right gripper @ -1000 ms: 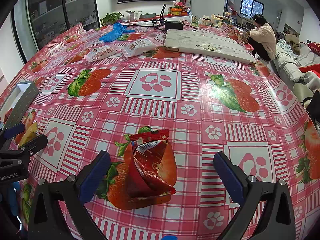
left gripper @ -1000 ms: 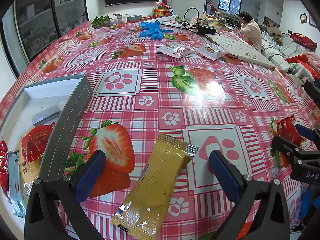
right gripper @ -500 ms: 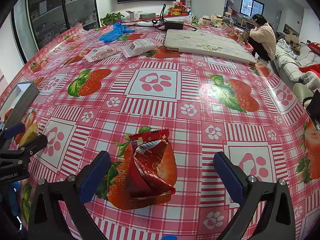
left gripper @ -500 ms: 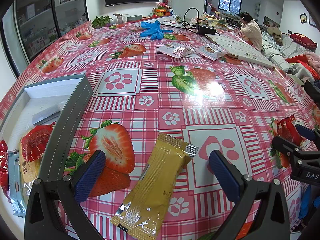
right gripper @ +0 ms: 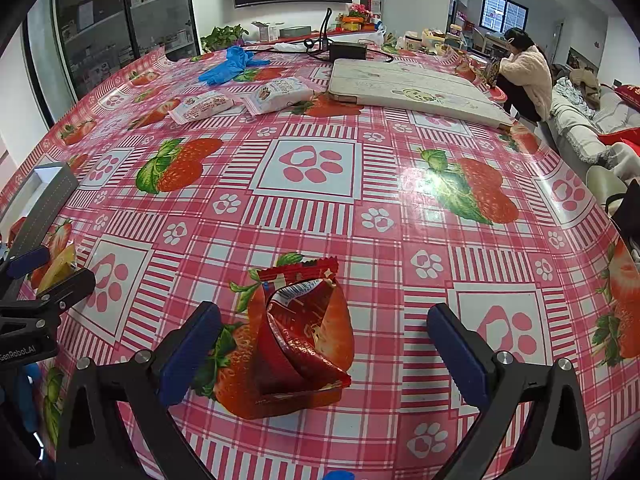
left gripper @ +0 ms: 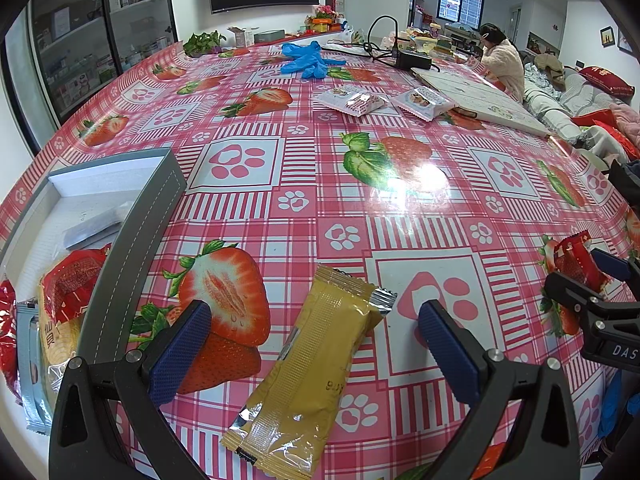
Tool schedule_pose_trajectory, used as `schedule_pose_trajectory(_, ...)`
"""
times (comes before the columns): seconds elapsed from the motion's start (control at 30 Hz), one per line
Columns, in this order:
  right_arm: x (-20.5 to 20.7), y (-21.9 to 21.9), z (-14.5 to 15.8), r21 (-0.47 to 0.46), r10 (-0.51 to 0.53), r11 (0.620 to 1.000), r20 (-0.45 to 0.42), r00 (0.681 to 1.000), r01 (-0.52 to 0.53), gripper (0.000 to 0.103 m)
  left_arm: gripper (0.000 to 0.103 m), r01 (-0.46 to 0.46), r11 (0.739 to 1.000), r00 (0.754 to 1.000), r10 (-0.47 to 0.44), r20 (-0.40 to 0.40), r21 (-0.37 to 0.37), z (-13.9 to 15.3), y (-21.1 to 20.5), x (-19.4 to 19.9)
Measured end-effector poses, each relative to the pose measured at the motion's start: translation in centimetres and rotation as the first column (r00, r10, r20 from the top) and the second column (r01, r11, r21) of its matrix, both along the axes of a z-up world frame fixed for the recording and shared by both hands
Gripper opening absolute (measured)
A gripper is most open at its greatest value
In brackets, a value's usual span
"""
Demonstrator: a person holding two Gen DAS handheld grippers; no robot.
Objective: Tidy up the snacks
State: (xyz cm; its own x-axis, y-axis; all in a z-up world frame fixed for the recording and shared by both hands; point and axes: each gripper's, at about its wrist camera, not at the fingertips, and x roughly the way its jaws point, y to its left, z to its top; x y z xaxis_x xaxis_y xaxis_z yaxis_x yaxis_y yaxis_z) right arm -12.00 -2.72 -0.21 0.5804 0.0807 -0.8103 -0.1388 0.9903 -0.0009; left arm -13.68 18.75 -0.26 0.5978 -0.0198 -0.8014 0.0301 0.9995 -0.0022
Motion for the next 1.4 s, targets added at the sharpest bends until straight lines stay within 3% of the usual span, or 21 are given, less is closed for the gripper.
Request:
schedule_pose_trajectory(0.77,-0.1,0.0,0.0,0.0,-0.001,1.0,-0.001,1.0,0.001,0.103,0.103,0.009,1.0,1.0,-0.009,-0.024,0.004,0.3,0.6,-0.9)
schedule_pose_trajectory(1.03,0.0,0.0,0.0,0.0,-0.001,1.0,0.0,1.0,0.001,0.103,0.103,0.134,0.988,0.991,-0.134,-0.004,0.081,0.6,0.6,-2.8)
schedule_pose_trajectory(1.23,0.0,0.0,0.0,0.0,-0.001,1.0,0.0,1.0,0.001,0.103,0.103,0.08,0.997,0.996,-0.08,-0.045,0.005,0.3,0.7,-1.4)
schedule_pose_trajectory(1.4,0.0,0.0,0.0,0.0,-0.002,1.0,-0.001,1.0,0.002,0.103,0.103,0.065,0.998,0.998,-0.065,-0.02,0.012,0.2,0.3,-1.5)
